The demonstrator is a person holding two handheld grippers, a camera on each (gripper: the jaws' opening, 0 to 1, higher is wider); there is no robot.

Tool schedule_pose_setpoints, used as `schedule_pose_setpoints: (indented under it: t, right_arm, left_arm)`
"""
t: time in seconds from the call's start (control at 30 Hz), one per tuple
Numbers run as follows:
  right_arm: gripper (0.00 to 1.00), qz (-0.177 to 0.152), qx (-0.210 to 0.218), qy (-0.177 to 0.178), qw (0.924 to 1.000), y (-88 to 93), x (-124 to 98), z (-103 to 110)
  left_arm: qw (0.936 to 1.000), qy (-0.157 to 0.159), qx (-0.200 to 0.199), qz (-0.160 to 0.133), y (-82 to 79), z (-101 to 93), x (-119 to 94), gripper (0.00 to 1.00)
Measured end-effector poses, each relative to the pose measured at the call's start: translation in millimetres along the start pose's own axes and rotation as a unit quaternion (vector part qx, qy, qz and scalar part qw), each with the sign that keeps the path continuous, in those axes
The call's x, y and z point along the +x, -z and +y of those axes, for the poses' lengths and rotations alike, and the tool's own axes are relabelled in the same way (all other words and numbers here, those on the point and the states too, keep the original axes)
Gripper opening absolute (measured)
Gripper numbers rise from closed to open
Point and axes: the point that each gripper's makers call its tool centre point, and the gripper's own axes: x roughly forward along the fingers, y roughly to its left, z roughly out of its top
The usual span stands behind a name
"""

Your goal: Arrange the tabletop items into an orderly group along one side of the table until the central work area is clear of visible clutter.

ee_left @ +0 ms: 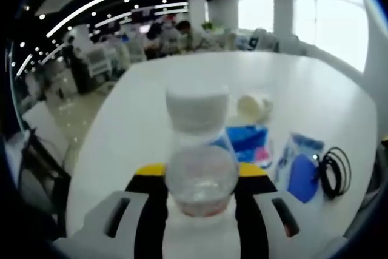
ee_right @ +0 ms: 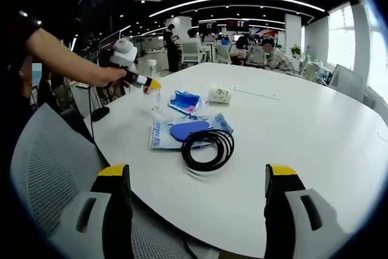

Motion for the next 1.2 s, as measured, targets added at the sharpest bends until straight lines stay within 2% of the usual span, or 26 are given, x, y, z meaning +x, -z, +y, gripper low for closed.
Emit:
schedule_pose_setpoints:
  t: [0.57, 0.93, 1.2]
  right_arm:
    - [0.97, 0.0, 0.01, 0.012, 0.9999, 0.6, -0.8, -4.8]
    - [1.0, -0.004, 0.022, 0.003, 0.9997, -0.8, -0.5, -2.6]
    - [1.0, 0.011, 0.021, 0.011, 0.9997, 4.3, -0.2, -5.9]
  left_arm:
    - [0.9996, -0.014, -0.023, 0.007, -25.2, 44.6, 26.2, 0.4]
    - [0.9999, 0.001, -0.015, 0.007, -40.8, 47.4, 52.4, 0.4]
    - [0.9999, 0.01, -0.008, 0.006, -38.1, 40.9, 59.0, 0.4]
